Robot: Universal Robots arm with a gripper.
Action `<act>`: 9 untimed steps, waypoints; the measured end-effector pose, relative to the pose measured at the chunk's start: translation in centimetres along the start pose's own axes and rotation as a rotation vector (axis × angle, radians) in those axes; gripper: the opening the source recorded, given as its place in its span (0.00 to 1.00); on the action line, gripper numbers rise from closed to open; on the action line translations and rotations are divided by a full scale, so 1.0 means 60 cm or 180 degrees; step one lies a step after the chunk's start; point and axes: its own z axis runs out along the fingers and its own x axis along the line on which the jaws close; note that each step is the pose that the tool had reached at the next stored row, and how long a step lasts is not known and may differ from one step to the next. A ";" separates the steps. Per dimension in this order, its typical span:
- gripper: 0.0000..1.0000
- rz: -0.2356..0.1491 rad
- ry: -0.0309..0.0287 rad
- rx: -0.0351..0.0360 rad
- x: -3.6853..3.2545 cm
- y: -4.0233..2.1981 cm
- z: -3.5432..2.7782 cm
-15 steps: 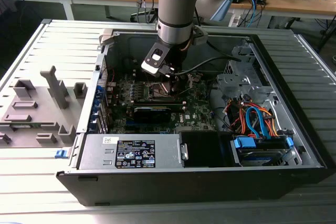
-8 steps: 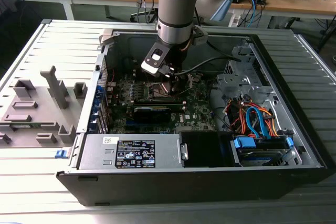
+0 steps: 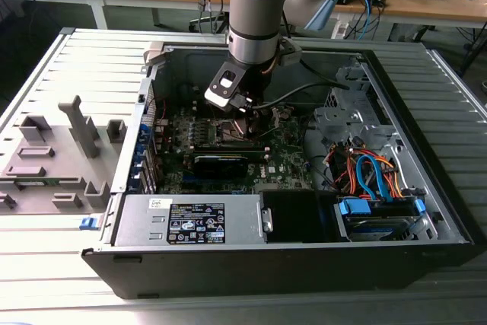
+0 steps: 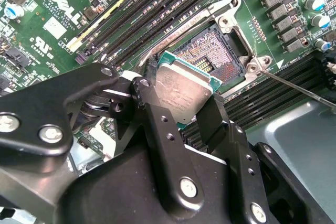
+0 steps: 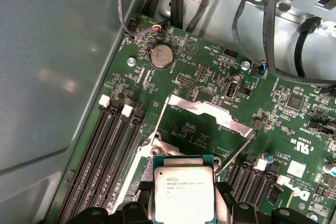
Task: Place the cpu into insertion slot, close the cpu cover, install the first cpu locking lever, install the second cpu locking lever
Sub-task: 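Place the cpu into insertion slot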
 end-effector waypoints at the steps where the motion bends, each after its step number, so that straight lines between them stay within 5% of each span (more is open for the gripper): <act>1: 0.55 0.0002 0.0000 0.0000 0.000 0.000 0.000; 9: 0.55 0.0017 0.0000 0.0000 0.000 0.000 0.000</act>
